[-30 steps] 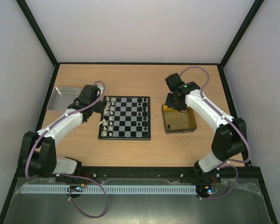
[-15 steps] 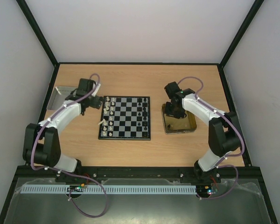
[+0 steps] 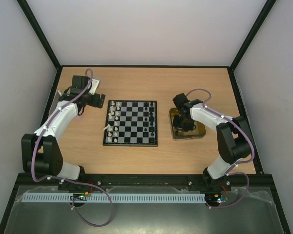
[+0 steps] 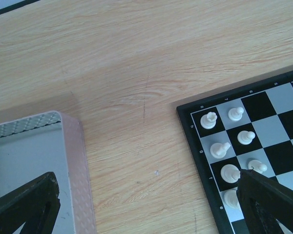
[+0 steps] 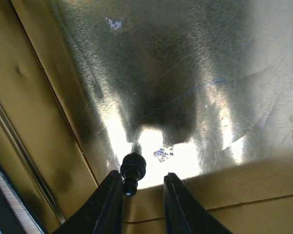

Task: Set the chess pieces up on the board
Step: Pick up the chess piece from the storage box, then place the chess piece on the chessboard.

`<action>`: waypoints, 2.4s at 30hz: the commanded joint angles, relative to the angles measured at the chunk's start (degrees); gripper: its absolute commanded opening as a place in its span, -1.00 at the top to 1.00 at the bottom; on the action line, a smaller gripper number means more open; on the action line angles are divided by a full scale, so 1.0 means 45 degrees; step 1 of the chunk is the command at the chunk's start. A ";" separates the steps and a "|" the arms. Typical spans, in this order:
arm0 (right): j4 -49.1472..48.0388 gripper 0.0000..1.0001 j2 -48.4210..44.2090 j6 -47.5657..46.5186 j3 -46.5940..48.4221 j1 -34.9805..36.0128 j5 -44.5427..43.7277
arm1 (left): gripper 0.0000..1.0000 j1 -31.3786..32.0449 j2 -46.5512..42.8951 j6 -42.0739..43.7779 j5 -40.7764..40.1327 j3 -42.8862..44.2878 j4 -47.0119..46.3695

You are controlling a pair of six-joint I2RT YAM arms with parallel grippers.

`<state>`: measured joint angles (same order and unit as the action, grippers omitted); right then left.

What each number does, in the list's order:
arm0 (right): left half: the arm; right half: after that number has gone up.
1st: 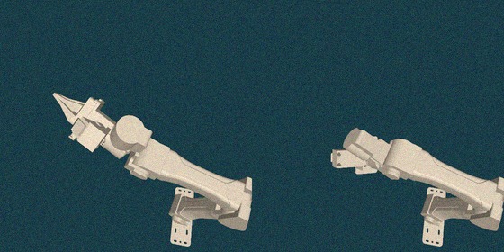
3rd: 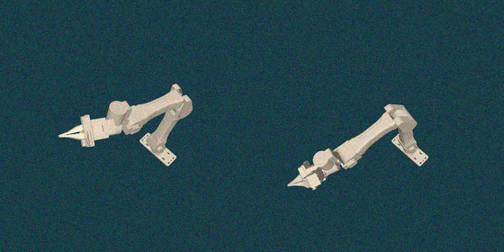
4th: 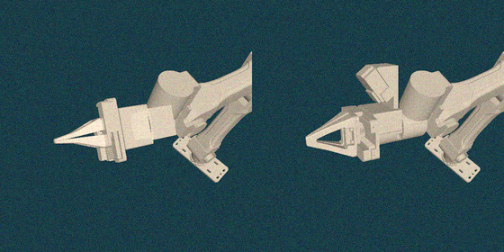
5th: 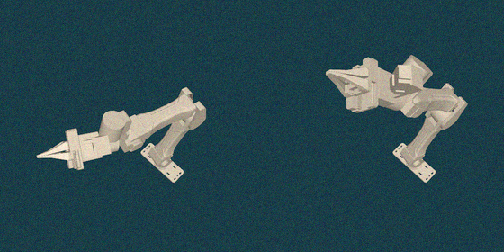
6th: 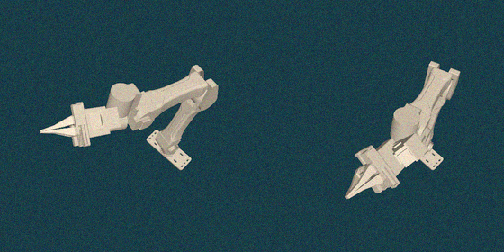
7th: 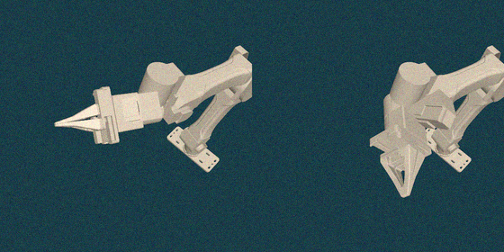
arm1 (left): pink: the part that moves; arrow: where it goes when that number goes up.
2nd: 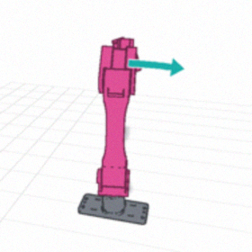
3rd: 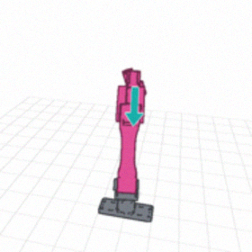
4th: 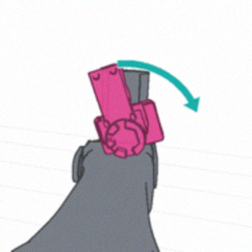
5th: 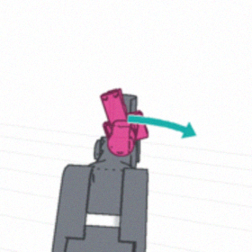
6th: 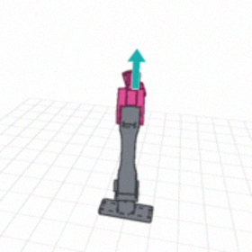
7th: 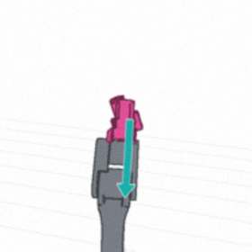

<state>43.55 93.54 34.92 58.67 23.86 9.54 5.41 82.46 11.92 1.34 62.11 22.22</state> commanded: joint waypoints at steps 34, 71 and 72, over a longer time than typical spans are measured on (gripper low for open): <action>-0.0081 0.96 0.0092 -0.0248 -0.0132 -0.0067 -0.0518 | -0.98 0.0224 -0.0411 -0.0013 -0.0050 -0.0580 -0.0503; 0.1517 0.96 0.2553 0.1609 0.5809 0.6093 -0.1304 | -0.98 0.0477 -0.1720 0.0043 0.0478 -0.1632 -0.0870; 0.1443 0.96 0.2568 0.1632 0.5728 0.6130 -0.1244 | -0.98 0.0478 -0.1705 0.0055 0.0482 -0.1650 -0.0869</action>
<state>51.83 104.66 40.66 86.37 51.03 2.35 7.38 76.23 11.60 2.68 55.66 18.90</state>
